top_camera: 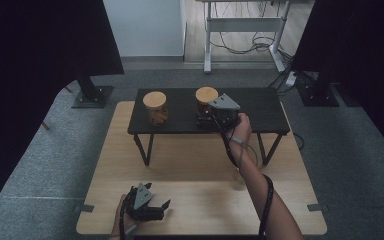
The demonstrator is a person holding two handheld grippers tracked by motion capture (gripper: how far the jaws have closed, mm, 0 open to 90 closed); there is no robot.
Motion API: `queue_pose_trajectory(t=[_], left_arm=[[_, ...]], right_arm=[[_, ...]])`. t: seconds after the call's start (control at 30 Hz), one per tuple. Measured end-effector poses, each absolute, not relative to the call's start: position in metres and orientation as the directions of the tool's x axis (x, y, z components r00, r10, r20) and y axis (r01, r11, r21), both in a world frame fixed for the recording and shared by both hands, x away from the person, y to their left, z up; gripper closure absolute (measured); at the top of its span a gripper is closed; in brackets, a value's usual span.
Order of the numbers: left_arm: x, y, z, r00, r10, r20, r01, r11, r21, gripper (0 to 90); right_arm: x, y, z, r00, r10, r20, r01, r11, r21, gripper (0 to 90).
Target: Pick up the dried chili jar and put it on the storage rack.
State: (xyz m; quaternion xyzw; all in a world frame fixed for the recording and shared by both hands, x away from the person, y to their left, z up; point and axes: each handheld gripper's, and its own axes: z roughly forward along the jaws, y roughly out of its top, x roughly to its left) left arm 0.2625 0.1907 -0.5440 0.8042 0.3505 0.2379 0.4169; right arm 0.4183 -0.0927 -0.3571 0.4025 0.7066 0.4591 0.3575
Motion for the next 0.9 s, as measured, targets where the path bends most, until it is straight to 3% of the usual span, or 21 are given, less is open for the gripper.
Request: queue_pose_trajectory(t=[0.57, 0.9], left_arm=[[0.262, 0.191, -0.545, 0.638, 0.765, 0.091, 0.371, -0.408, 0.834, 8.0], [0.262, 0.191, -0.546, 0.638, 0.765, 0.093, 0.371, -0.411, 0.832, 7.9]], right_arm=[[0.382, -0.12, -0.365, -0.472, 0.872, -0.131, 0.157, 0.229, 0.961, 10.5], [0.343, -0.136, -0.381, -0.509, 0.854, -0.108, 0.13, 0.2, 0.971, 10.7]])
